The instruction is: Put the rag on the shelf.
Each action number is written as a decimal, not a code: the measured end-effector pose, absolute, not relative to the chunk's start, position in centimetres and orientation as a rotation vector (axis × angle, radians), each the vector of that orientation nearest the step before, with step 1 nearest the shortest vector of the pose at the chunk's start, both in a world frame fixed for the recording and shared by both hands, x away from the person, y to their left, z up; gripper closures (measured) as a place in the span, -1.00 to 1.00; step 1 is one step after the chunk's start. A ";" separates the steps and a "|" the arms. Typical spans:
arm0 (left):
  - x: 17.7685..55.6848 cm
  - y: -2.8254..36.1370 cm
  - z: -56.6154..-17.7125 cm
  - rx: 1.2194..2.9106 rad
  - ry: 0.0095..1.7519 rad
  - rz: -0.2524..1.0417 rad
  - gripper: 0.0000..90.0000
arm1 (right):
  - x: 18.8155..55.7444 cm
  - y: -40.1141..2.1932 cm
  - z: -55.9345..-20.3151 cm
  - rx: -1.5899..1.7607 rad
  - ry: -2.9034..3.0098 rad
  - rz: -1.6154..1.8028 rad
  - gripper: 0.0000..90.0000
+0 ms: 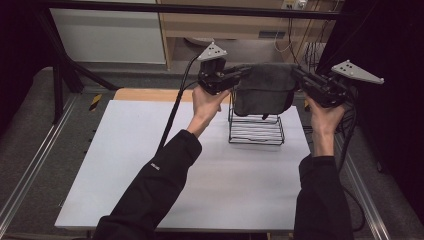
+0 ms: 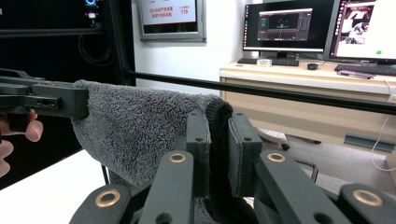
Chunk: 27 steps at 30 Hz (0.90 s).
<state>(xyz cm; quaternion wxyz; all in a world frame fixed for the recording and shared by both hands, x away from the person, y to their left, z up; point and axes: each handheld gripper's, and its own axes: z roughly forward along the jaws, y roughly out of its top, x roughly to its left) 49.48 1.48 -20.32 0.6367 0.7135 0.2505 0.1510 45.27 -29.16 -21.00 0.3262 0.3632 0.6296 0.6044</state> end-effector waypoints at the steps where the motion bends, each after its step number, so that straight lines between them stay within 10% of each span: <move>1: 49.4 1.5 -20.4 1.634 0.573 0.346 0.78 | 45.2 -29.2 -21.1 0.953 1.652 1.583 0.80; 27: 45.7 2.0 -21.0 1.744 0.594 0.398 0.64 | 42.8 -29.8 -23.4 0.936 1.783 1.570 0.79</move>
